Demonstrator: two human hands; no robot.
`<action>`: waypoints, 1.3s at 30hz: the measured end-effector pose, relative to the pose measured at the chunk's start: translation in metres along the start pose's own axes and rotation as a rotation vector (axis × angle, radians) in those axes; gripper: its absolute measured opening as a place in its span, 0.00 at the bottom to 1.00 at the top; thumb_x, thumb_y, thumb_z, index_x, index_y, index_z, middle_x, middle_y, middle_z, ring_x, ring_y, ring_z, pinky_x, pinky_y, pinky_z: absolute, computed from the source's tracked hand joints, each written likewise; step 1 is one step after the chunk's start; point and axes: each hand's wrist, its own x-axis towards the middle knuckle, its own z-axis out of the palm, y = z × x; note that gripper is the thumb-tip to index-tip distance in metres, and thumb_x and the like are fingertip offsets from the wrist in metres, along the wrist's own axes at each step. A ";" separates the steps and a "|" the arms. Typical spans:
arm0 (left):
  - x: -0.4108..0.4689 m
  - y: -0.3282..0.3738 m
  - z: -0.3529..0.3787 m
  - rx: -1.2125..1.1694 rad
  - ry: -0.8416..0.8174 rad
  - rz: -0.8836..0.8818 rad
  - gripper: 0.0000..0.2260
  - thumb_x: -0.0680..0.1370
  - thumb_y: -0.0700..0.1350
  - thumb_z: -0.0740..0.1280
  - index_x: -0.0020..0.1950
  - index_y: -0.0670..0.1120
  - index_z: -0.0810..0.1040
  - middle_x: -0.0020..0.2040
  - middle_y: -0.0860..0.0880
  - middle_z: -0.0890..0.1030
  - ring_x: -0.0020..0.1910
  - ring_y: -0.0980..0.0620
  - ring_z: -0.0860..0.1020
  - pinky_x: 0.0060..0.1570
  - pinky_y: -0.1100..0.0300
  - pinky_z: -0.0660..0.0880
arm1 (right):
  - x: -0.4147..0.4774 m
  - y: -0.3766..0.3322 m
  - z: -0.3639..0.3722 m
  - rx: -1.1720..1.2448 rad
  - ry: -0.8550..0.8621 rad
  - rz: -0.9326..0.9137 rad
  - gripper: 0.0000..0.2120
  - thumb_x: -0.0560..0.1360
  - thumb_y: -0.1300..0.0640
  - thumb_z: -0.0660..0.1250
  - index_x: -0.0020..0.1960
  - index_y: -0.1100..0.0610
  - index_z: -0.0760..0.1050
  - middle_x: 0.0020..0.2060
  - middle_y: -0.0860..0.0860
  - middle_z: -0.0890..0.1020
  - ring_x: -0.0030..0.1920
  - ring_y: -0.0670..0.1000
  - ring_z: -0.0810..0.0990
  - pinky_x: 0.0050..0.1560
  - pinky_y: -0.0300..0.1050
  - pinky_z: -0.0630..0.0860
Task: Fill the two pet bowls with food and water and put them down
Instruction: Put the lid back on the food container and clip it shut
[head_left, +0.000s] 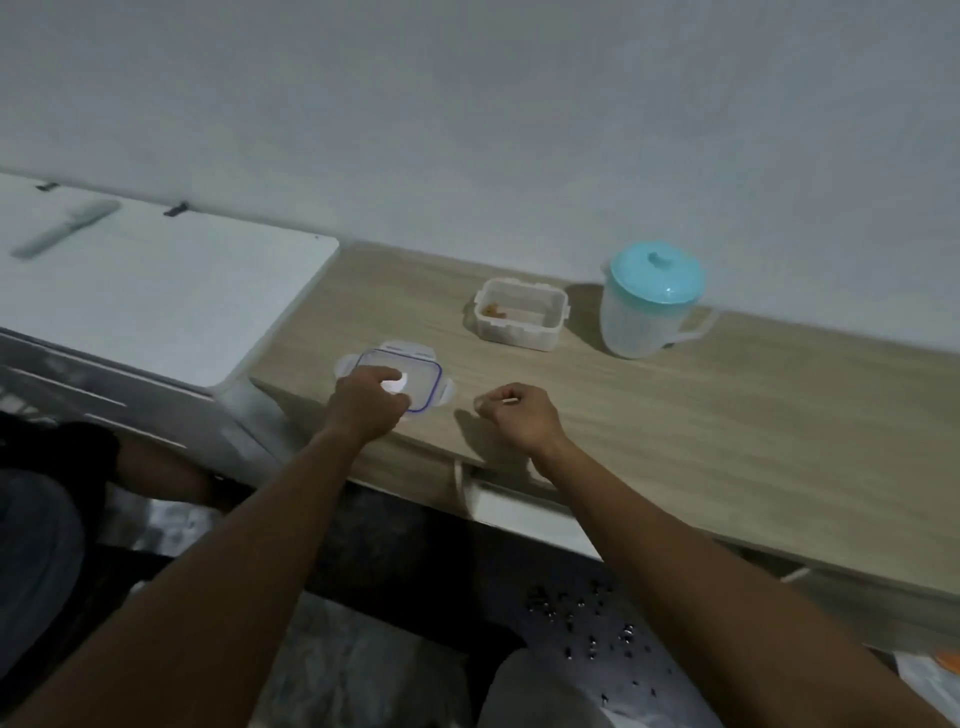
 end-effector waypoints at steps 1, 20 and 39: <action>0.013 -0.009 -0.002 0.021 0.003 -0.020 0.21 0.76 0.46 0.71 0.69 0.47 0.77 0.71 0.45 0.75 0.69 0.44 0.72 0.67 0.55 0.66 | 0.012 -0.004 0.011 -0.015 -0.011 0.009 0.06 0.70 0.49 0.75 0.41 0.50 0.83 0.43 0.48 0.87 0.50 0.53 0.85 0.55 0.49 0.81; 0.161 -0.088 -0.039 -0.271 -0.294 -0.145 0.07 0.61 0.43 0.71 0.36 0.44 0.86 0.37 0.46 0.86 0.42 0.46 0.85 0.50 0.43 0.82 | 0.055 -0.031 0.070 -0.070 0.129 0.239 0.10 0.70 0.66 0.70 0.33 0.57 0.85 0.27 0.53 0.84 0.28 0.48 0.82 0.30 0.39 0.76; 0.198 0.062 -0.067 -0.656 -0.196 0.460 0.04 0.75 0.39 0.74 0.47 0.47 0.86 0.40 0.46 0.84 0.35 0.52 0.81 0.46 0.57 0.81 | 0.048 -0.089 -0.019 0.492 0.590 -0.141 0.05 0.79 0.64 0.69 0.48 0.59 0.83 0.32 0.51 0.79 0.33 0.47 0.76 0.37 0.40 0.80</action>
